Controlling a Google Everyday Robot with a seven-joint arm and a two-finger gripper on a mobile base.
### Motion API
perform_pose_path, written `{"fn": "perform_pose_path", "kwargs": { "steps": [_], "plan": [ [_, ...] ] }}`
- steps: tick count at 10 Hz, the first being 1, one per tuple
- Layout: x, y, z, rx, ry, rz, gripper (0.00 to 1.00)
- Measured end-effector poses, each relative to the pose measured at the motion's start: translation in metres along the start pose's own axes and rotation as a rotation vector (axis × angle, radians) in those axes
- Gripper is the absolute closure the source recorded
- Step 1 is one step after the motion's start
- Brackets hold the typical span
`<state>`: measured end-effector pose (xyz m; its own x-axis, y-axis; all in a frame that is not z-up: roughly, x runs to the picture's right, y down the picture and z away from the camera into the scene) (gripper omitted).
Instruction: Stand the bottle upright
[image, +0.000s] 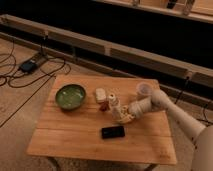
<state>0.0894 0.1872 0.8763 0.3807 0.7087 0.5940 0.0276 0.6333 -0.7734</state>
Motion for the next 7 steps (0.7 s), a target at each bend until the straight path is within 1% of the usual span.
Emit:
{"fn": "perform_pose_path", "kwargs": {
  "steps": [1,4,6,7],
  "plan": [
    [0.0049,-0.0004,0.0035,-0.002,-0.021,0.0,1.0],
    [-0.0014,-0.0019,0.0065,-0.003,-0.011,0.003,0.99],
    [-0.0039,-0.0015,0.0058,-0.004,-0.007,0.004,0.83],
    [-0.0046,-0.0011,0.0056,-0.005,-0.007,0.004,0.73]
  ]
}}
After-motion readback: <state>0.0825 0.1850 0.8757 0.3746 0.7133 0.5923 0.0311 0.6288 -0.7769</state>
